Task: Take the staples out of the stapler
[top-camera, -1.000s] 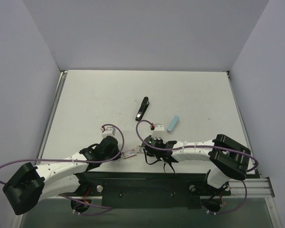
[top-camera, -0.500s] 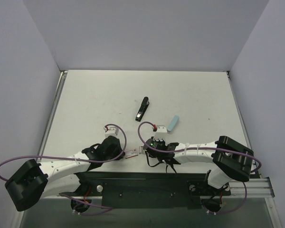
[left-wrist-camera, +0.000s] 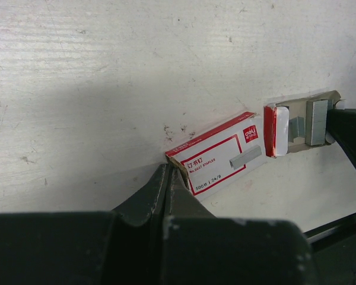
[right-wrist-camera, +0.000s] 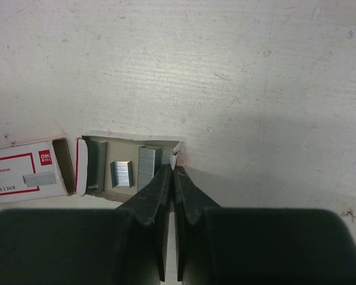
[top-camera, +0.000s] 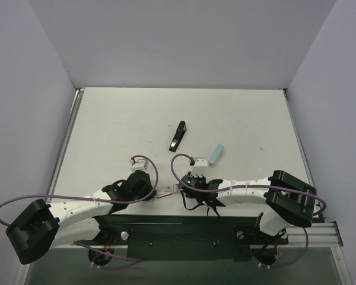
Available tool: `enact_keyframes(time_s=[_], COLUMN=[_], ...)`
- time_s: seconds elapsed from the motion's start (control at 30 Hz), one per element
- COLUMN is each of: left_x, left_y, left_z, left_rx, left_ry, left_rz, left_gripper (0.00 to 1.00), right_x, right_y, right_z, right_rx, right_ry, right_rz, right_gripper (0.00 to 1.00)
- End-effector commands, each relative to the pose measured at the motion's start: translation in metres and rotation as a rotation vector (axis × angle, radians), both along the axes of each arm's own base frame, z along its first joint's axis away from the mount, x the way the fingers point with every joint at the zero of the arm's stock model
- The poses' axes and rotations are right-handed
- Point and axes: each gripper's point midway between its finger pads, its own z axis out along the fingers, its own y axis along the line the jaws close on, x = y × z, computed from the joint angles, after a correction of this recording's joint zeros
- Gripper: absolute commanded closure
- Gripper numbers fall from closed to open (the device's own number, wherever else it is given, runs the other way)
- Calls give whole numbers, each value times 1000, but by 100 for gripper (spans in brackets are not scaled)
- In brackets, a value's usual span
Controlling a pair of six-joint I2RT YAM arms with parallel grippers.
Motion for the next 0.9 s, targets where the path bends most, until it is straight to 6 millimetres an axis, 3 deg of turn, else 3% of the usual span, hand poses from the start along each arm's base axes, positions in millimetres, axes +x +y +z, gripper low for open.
enact_keyframes(time_s=[0.0, 0.87], left_x=[-19, -22], left_y=[18, 15], left_z=[-23, -25], left_rx=[84, 74], left_ry=[76, 74], left_rz=[-18, -55], left_gripper=[100, 100], right_x=[-16, -5], right_y=[-23, -3], right_z=[-22, -14], right_rx=[-129, -123], right_ry=[61, 36], right_rz=[29, 43], right_gripper=[100, 100])
